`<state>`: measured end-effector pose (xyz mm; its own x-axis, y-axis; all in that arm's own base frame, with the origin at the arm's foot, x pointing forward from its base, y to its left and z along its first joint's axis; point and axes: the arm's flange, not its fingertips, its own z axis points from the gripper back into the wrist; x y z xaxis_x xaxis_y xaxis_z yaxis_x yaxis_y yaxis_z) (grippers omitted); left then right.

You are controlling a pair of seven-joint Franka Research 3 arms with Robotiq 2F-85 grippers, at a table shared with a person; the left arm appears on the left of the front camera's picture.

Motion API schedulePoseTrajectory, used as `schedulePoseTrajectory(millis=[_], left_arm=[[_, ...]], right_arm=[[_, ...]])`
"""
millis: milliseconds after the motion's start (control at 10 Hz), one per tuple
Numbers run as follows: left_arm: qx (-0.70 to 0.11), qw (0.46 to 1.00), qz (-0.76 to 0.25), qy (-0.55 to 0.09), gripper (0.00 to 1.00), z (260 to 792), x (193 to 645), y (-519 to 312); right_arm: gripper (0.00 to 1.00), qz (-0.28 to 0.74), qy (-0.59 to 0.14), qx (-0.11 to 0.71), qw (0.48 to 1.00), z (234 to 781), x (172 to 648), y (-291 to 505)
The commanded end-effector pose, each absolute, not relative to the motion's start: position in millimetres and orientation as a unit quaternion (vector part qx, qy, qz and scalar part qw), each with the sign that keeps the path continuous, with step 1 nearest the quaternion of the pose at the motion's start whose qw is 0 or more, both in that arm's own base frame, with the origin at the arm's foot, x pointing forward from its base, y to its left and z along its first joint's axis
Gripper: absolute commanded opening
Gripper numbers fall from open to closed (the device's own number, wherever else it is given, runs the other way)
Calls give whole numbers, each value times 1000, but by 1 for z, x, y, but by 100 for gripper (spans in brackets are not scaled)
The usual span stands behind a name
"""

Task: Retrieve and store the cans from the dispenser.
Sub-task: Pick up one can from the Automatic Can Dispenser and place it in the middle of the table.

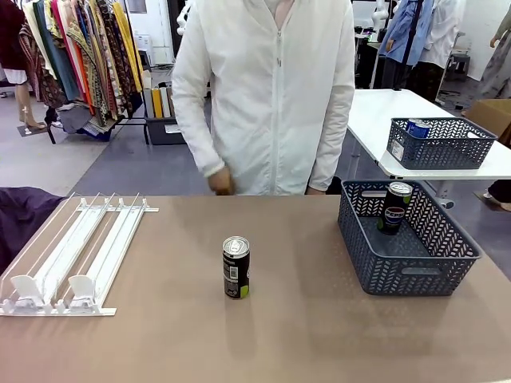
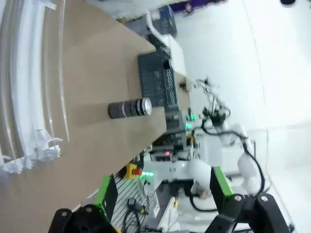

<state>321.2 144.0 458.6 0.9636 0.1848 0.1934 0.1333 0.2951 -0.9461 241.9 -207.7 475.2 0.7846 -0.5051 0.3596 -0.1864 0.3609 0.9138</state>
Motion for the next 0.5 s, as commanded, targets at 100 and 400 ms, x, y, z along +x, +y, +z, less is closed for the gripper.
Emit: schedulePoseTrajectory(millis=[100,400], left_arm=[[-593,793,16,-134,100,459,321,144],[-593,793,16,-134,100,459,321,144]], right_arm=[[100,-97,-328,561,754,477,245,-206],[100,-97,-328,561,754,477,245,-206]])
